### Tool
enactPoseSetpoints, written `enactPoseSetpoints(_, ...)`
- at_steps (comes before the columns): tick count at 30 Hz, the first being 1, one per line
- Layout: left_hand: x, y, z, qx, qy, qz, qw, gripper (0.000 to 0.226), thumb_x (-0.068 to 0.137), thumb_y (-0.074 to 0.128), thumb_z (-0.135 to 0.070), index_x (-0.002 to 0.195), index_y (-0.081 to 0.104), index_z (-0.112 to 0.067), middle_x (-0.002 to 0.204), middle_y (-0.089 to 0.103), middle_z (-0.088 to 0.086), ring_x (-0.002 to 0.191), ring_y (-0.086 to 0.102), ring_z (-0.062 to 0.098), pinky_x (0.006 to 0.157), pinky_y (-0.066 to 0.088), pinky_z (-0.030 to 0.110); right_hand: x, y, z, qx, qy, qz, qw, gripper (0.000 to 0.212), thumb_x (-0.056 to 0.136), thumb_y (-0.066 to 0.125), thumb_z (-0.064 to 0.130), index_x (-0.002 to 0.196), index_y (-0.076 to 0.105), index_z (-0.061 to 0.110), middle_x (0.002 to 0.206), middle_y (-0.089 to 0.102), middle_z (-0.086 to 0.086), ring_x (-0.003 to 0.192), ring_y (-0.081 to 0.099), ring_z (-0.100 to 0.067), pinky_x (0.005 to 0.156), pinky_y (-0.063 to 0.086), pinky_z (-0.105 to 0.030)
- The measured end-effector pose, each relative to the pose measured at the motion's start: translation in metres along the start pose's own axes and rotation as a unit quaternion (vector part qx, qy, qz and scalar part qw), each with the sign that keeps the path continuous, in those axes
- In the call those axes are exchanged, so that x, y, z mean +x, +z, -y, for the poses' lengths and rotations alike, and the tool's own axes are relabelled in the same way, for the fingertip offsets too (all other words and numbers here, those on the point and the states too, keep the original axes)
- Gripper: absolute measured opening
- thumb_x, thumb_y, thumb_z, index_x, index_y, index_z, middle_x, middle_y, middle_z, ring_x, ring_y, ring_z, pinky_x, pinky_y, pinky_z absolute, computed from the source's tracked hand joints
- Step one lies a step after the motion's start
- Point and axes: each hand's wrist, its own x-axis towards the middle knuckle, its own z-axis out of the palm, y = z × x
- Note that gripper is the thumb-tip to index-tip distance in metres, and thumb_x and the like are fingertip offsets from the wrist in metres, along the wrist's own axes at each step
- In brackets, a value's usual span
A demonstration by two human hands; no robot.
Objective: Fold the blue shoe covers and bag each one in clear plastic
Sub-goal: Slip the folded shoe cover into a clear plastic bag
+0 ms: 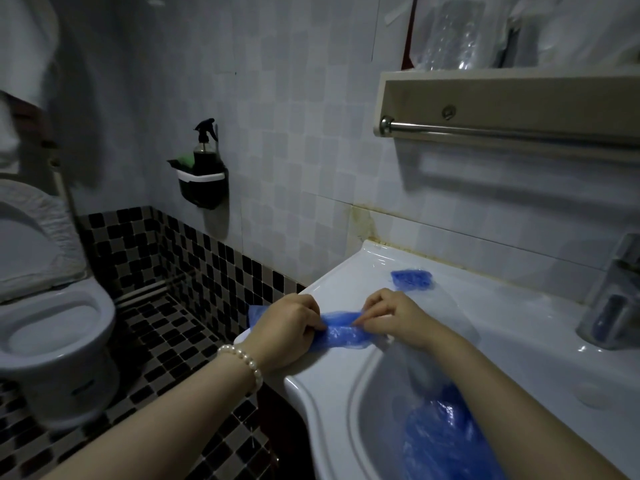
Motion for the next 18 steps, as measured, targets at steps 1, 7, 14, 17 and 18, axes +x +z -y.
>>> enactPoseSetpoints(1,-0.001,-0.002,-0.001,0.003,0.008,0.006,1.000,0.021,0.063,0.059,-0.008,0.068,0.076,-0.020,0.070,0.064,-0.004,0.058,0.061,0.015,0.053,0.050,0.019,-0.001,-0.002,-0.001,-0.043,0.005,-0.016,0.999,0.017,0.078,0.071,0.025,0.069,0.073,0.040,0.101,0.051,0.013,0.104,0.050,-0.017,0.097,0.040,-0.032)
enactPoseSetpoints(7,0.016,-0.037,-0.038,0.083,0.012,0.262,0.961,0.041,0.082,0.037,-0.022,0.101,0.074,-0.019,0.103,0.069,0.001,0.094,0.062,0.020,0.086,0.049,0.030,0.004,0.004,0.016,-0.299,-0.069,-0.109,0.946,0.018,0.089,0.063,0.023,0.101,0.074,0.032,0.096,0.038,0.010,0.103,0.034,-0.012,0.084,0.018,-0.023)
enactPoseSetpoints(14,0.027,-0.077,-0.039,-0.060,0.003,0.147,0.987,0.024,0.087,0.065,-0.015,0.109,0.071,-0.023,0.117,0.064,-0.012,0.108,0.055,-0.006,0.091,0.041,0.005,0.008,0.018,0.013,-0.141,-0.104,-0.075,0.982,0.027,0.078,0.059,-0.010,0.089,0.076,0.007,0.070,0.047,0.012,0.077,0.052,-0.012,0.066,0.034,-0.007)
enactPoseSetpoints(17,0.009,-0.051,-0.035,-0.059,0.064,0.180,0.980,0.028,0.089,0.063,-0.018,0.117,0.067,-0.020,0.129,0.057,-0.012,0.119,0.050,-0.003,0.101,0.035,0.008,0.007,0.020,0.013,-0.114,-0.114,-0.065,0.985,0.021,0.079,0.061,-0.010,0.085,0.075,0.004,0.070,0.048,0.012,0.072,0.054,-0.010,0.062,0.035,-0.006)
enactPoseSetpoints(18,0.004,-0.042,-0.035,-0.063,0.070,0.202,0.975,0.030,0.091,0.060,-0.021,0.120,0.065,-0.018,0.133,0.055,-0.010,0.123,0.048,0.000,0.106,0.033,0.012,0.008,0.020,0.014,-0.112,-0.114,-0.068,0.985,0.020,0.079,0.062,-0.009,0.084,0.076,0.005,0.070,0.048,0.013,0.074,0.055,-0.011,0.063,0.036,-0.007)
